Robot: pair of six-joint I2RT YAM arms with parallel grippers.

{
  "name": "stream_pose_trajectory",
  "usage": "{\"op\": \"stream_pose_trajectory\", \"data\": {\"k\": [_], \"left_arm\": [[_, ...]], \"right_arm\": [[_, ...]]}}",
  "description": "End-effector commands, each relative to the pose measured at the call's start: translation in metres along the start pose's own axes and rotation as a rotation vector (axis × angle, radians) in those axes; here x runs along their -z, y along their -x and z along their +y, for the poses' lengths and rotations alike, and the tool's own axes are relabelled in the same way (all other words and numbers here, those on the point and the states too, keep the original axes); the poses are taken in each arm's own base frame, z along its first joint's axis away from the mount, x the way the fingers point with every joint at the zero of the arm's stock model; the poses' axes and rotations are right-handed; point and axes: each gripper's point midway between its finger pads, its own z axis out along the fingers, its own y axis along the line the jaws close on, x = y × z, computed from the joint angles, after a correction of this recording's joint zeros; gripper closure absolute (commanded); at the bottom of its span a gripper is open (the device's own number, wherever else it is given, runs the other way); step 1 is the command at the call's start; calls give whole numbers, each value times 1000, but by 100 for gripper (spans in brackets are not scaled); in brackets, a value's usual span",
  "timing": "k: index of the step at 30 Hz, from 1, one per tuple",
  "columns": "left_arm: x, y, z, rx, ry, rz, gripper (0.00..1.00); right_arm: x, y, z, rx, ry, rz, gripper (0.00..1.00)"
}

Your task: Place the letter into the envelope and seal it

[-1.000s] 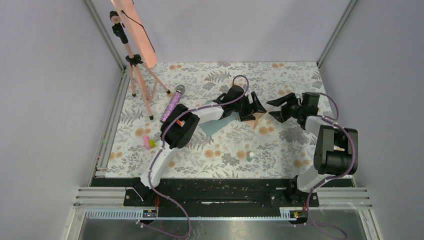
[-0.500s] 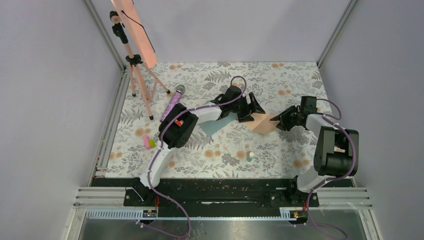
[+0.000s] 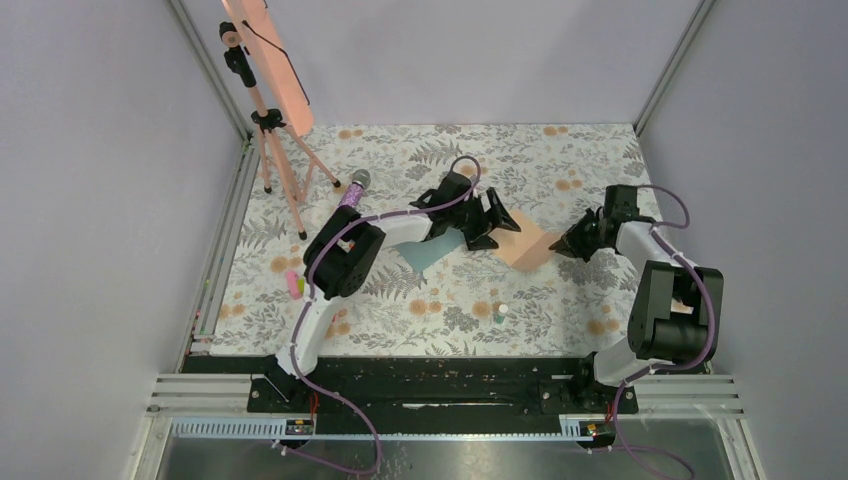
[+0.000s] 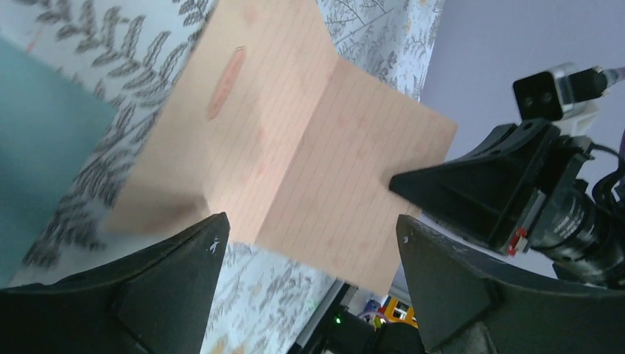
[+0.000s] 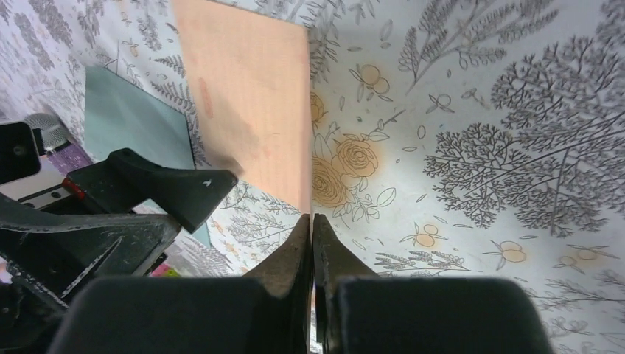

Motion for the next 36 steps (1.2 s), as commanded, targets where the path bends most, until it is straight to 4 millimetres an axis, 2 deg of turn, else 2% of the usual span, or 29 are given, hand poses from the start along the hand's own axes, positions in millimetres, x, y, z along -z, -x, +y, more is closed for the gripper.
{"op": "stream_pose_trajectory", "data": {"k": [1,5,10,12,16,19,21,24,27,29,36], "left_arm": [[53,21,-63,-55,-134,-62,13],[64,23,-63,-52,-118,-62,14],[61,25,-54,-57,-63,-54,18],[58,24,-53,-52,-62,-40,19],[55,23,-51,-43,-62,-26,19],[54,22,-48,-41,-57,-23,20],[53,22,-45,-38,-51,-21,21],[47,18,-35,-28,-31,-6,24],[42,15,-11,-2,45,37,25],[40,14,-3,8,62,51,25],[27,7,-1,24,57,85,25]], "right_arm": [[33,12,8,219,-55,-32,100],[50,14,5,318,-124,0,100],[58,8,5,432,-234,110,100],[57,0,14,495,-244,169,100],[44,-23,34,618,-232,260,100],[31,-19,32,608,-269,244,100],[27,-9,26,599,-325,212,100],[22,-3,31,599,-311,175,100],[18,-6,37,601,-282,179,100],[16,-10,36,611,-289,192,100],[6,-16,34,604,-305,196,100]]}}
